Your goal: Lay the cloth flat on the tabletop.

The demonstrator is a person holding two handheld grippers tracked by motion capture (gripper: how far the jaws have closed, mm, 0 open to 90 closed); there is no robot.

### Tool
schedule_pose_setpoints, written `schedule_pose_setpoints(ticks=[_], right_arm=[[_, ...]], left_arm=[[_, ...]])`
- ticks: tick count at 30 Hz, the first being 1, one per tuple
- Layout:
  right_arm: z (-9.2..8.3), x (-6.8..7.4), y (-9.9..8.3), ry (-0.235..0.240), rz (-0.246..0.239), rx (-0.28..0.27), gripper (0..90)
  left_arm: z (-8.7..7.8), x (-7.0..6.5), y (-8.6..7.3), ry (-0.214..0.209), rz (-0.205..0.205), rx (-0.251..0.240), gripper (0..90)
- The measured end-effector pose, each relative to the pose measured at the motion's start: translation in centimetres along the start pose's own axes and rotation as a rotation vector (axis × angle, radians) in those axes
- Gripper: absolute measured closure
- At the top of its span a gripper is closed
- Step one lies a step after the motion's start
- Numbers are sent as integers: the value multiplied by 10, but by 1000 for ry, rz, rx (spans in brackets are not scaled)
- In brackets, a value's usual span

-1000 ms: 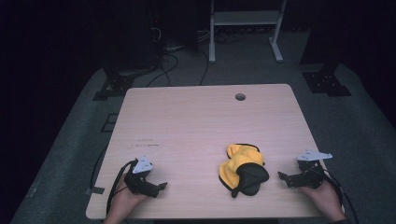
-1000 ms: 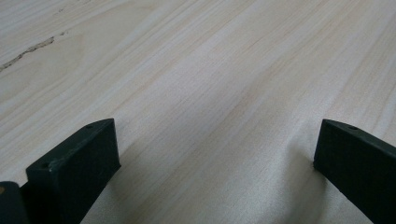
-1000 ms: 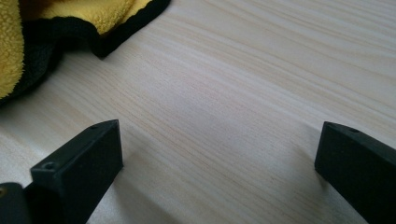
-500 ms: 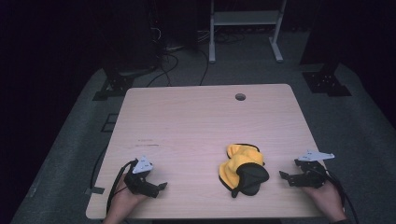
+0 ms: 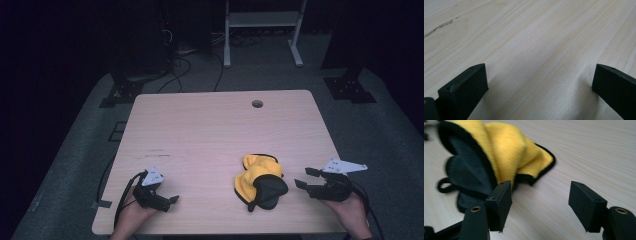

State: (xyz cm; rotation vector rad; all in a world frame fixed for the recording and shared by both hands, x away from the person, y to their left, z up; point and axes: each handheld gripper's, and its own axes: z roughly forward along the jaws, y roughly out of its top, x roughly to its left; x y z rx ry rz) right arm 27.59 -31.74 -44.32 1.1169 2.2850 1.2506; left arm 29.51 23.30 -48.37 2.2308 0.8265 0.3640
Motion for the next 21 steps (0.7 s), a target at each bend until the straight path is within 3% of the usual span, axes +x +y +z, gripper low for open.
schedule_pose_setpoints(ticks=[6,10,19,21], right_arm=[[3,12,6,72,-38,-21,363],[9,22,12,128,-67,-24,438],[17,30,18,155,-100,-15,580],[20,32,21,164,-110,-15,665]], left_arm=[[0,0,0,0,0,0,0],[0,0,0,0,0,0,0],[0,0,0,0,0,0,0],[0,0,0,0,0,0,0]])
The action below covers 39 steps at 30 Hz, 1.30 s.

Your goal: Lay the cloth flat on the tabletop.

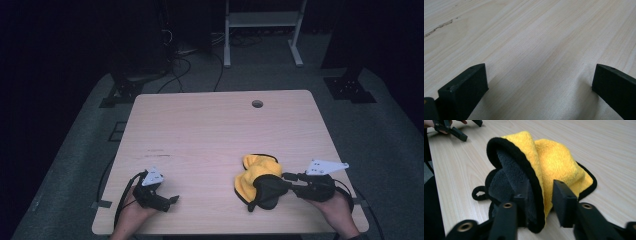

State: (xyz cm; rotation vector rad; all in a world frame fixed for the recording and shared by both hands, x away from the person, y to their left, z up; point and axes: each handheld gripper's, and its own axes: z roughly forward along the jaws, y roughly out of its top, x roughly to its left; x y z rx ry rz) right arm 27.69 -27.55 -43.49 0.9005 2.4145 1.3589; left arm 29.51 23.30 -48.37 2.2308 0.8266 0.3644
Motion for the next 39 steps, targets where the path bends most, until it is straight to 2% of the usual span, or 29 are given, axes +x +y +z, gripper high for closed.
schedule_pose_setpoints(ticks=[2,3,5,8,9,12,13,23,24,27,33,34,39], right_arm=[[1,1,1,1,-3,1,695],[4,1,4,7,-18,6,774],[6,1,7,5,-29,5,834],[6,2,12,9,-31,0,846],[7,3,19,13,-44,-18,852],[8,3,26,13,-54,-33,856],[10,4,35,12,-71,-44,857],[26,3,68,-5,-113,-80,860],[31,1,76,-14,-119,-90,860],[38,-5,85,-23,-116,-96,860],[54,-19,95,-57,-104,-89,861],[61,-28,98,-76,-92,-91,861],[75,-49,100,-114,-52,-76,860]], left_arm=[[0,0,0,0,0,0,0],[0,0,0,0,0,0,0],[0,0,0,0,0,0,0],[0,0,0,0,0,0,0],[0,0,0,0,1,1,0],[0,0,0,-1,1,3,0],[0,0,0,0,1,3,0],[0,0,0,0,1,2,0],[0,0,0,0,1,2,0],[0,0,0,0,0,2,0],[0,0,0,1,0,-2,0],[0,0,0,1,2,0,0],[0,0,0,1,2,0,0]])
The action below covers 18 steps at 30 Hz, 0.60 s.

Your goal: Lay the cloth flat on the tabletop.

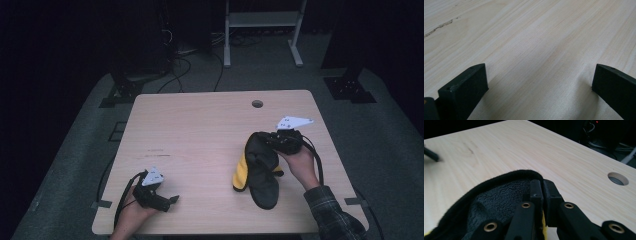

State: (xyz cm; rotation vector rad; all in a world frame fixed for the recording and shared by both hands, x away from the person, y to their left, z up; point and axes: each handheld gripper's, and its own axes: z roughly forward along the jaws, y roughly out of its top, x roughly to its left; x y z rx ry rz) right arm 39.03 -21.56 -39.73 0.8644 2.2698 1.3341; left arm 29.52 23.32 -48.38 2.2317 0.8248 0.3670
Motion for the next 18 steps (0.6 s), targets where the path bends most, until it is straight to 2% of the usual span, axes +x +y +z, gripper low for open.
schedule_pose_setpoints(ticks=[4,8,10,11,12,13,18], right_arm=[[10,-10,-1,-48,5,17,860],[18,-19,-8,-89,20,59,857],[18,-24,-12,-94,25,69,844],[16,-26,-12,-93,29,67,798],[16,-26,-12,-93,29,67,798],[13,-29,-13,-89,43,58,683],[-2,-32,-13,-100,76,36,509]], left_arm=[[0,0,0,0,0,0,0],[0,0,0,-1,-2,0,0],[0,0,0,0,-3,0,0],[0,0,0,0,-4,1,0],[0,0,0,0,-4,1,0],[0,0,0,1,-4,1,0],[0,0,0,0,-3,1,0]])
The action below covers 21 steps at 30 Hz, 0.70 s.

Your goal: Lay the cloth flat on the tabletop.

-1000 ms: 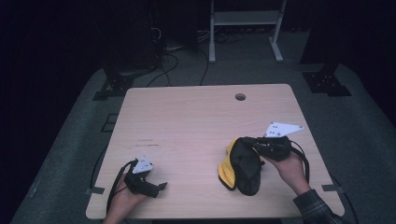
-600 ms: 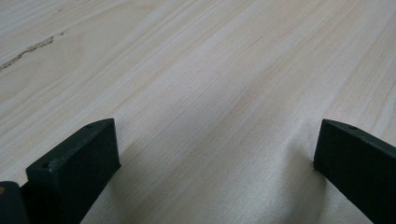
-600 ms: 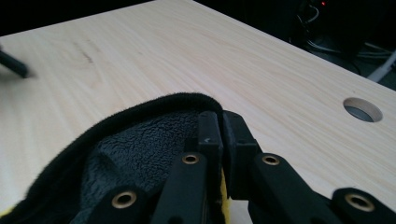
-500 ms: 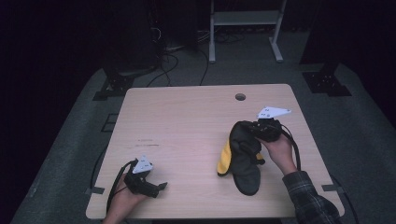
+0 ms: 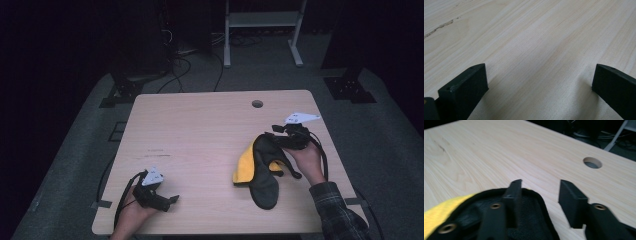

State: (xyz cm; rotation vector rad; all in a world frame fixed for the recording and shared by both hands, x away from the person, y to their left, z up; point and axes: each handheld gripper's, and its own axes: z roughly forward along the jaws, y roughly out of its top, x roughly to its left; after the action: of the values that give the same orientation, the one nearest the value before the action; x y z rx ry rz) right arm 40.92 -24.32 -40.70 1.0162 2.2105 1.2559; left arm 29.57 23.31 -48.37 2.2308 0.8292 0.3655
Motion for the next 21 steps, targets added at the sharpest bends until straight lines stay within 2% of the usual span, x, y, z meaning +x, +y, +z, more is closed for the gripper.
schedule_pose_setpoints(ticks=[4,5,10,13,17,21], right_arm=[[-13,0,0,9,21,-16,475],[-24,3,-2,5,19,-34,471],[-39,9,-8,9,14,-28,451],[-56,16,-20,11,16,-24,452],[-71,20,-31,-1,6,-26,444],[-83,22,-42,-13,5,-22,440]], left_arm=[[0,0,0,0,0,0,0],[0,0,0,1,-2,-4,0],[0,0,0,1,-1,-1,0],[0,0,0,-4,0,0,0],[1,-1,3,-31,-7,0,0],[1,-5,8,-38,4,-6,0]])
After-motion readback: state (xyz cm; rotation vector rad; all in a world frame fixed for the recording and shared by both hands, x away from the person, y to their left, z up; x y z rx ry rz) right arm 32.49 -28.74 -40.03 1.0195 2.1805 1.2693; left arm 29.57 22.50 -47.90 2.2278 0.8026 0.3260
